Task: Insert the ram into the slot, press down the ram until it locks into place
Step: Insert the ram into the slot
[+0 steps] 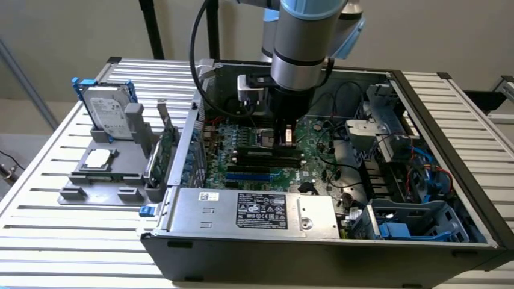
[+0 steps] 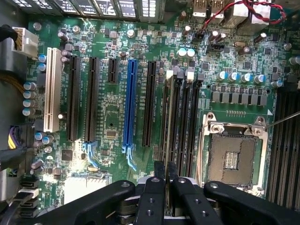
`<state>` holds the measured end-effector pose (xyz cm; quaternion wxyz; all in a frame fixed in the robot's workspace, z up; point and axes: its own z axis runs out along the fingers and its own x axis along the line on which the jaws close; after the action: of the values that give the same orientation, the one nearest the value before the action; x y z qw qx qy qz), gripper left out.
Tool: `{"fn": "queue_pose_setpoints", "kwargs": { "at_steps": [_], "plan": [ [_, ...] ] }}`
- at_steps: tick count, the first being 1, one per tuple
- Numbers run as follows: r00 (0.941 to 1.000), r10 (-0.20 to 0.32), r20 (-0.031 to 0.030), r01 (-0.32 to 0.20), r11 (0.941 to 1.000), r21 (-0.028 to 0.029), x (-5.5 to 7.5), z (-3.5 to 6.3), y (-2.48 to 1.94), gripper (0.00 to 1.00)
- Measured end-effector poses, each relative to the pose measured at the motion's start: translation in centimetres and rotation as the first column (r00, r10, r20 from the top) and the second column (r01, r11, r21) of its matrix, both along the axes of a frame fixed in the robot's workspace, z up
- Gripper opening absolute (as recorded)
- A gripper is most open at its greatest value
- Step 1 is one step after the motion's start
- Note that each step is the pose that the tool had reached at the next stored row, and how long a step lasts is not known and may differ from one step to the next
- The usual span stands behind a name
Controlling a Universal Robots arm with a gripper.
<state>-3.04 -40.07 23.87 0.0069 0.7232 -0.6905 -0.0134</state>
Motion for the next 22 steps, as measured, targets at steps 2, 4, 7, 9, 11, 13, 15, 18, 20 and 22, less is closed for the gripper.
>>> {"fn": "queue_pose_setpoints", "kwargs": {
  "at_steps": [2,4,7,9,11,13,15,18,20,22],
  "plan": [
    [1.0,0.0,0.0011,0.0,1.0,-0.0012,0.0,-0.12,0.0,0.13],
    [1.0,0.0,0.0017,0.0,1.0,-0.0024,0.0,-0.22,0.01,0.13],
    [1.0,0.0,0.0018,0.0,1.0,-0.0047,0.0,-0.29,0.04,0.13],
    [1.0,-0.001,0.0024,0.001,1.0,-0.0058,0.0,-0.33,0.07,0.13],
    [1.0,-0.003,0.0037,0.003,1.0,-0.0073,-0.01,-0.39,0.12,0.13],
    [1.0,-0.005,0.0056,0.005,0.9999,-0.0105,0.0,-0.42,0.17,0.13],
    [0.9999,-0.008,0.0071,0.008,0.9999,-0.0136,0.0,-0.45,0.21,0.13],
    [0.9999,-0.009,0.0081,0.009,0.9998,-0.0167,-0.01,-0.49,0.26,0.13],
    [0.9999,-0.009,0.009,0.009,0.9998,-0.0176,-0.08,-0.55,0.29,0.13],
    [0.9999,-0.009,0.0099,0.009,0.9998,-0.0182,-0.15,-0.63,0.33,0.13]
  ]
}}
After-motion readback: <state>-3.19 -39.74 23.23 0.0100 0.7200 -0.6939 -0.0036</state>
